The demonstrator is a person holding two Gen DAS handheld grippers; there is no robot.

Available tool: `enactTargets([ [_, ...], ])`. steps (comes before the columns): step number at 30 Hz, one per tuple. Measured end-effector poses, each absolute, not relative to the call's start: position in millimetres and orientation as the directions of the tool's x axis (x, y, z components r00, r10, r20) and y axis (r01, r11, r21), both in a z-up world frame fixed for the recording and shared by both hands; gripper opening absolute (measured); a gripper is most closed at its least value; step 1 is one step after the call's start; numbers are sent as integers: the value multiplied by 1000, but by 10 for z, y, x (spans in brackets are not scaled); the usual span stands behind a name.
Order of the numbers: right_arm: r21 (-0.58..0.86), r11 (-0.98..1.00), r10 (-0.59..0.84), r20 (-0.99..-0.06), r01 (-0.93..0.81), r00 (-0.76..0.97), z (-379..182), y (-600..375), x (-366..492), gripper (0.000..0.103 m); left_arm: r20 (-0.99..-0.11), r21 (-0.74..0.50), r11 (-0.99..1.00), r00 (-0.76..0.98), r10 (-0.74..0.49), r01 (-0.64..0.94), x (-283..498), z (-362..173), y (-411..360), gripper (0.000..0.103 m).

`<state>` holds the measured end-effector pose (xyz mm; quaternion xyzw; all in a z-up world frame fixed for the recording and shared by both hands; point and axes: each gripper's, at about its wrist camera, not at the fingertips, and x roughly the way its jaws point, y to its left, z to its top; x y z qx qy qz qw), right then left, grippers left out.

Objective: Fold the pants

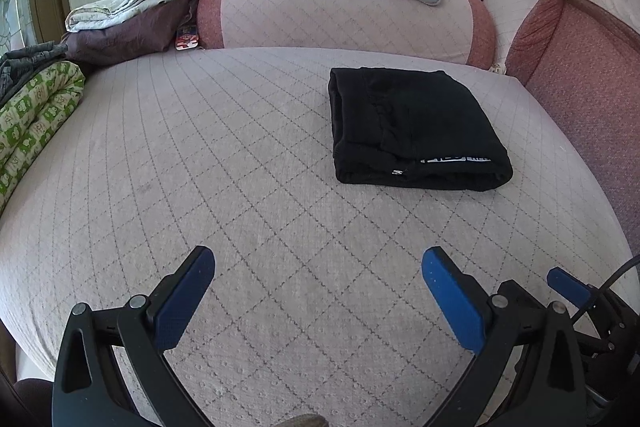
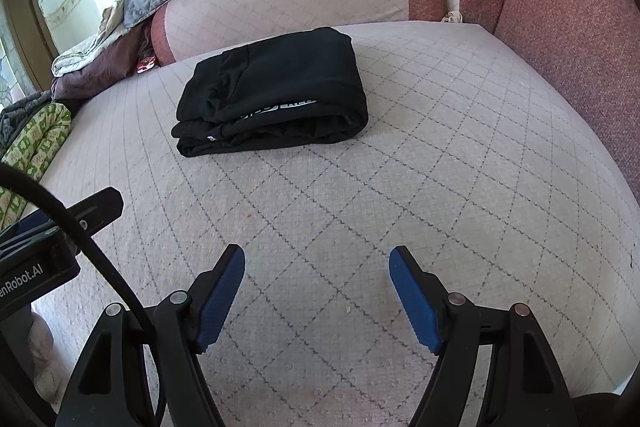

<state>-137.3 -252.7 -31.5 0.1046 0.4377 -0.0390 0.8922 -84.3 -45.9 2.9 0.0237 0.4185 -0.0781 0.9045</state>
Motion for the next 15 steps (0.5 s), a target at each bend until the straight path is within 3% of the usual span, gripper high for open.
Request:
enactTargets([
  [15,141,978,21,-797,152,603,-350,-2520,-1350,81,-798,-44,985,588,-134,164,-793,-90,-474,103],
])
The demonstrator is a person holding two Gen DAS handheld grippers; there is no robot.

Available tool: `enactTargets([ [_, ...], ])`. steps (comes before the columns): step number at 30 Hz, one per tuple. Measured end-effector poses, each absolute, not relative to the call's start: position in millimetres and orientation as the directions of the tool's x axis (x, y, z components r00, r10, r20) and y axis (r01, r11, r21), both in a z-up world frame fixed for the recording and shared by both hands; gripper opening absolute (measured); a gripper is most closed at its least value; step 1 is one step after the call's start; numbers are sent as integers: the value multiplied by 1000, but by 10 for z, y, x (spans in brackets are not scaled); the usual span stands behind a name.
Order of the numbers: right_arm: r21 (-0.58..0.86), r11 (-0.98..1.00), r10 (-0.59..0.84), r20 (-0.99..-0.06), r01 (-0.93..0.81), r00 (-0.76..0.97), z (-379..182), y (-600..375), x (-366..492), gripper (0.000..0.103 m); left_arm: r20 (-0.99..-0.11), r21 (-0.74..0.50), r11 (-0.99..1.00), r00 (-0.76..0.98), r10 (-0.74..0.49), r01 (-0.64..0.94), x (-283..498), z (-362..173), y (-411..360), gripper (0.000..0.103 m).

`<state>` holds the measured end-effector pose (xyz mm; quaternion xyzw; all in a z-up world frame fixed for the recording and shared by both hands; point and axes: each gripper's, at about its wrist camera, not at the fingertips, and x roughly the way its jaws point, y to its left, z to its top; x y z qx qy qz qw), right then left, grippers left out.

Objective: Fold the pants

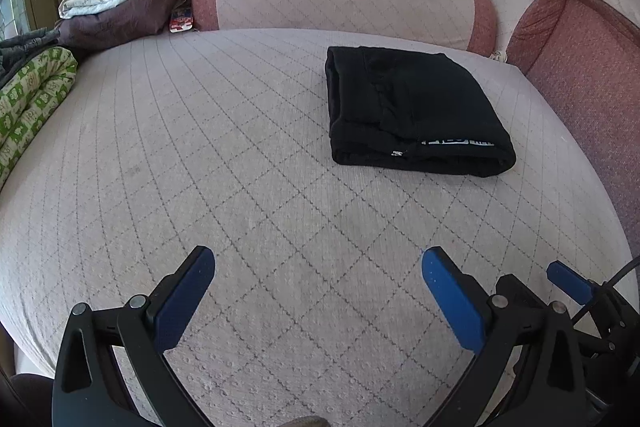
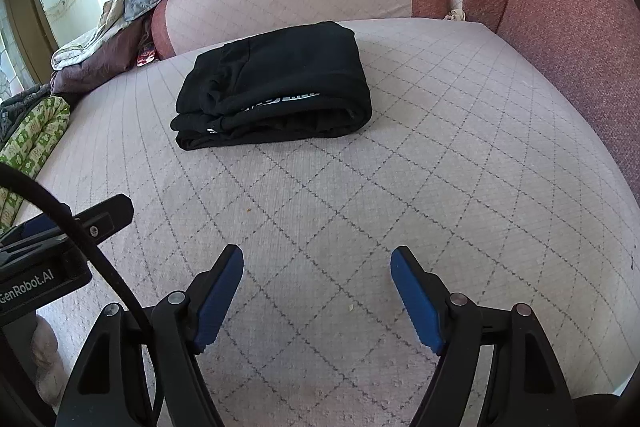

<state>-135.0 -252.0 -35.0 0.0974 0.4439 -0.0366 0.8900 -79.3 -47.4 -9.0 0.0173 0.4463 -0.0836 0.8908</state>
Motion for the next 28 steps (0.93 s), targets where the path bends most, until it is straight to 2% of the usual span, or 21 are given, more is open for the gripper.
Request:
enactTargets([
  [28,121,984,18,-799,132,601,-375,-2465,-1328,83,-819,-66,979,549,-163,193,-757,-215,-470,103],
])
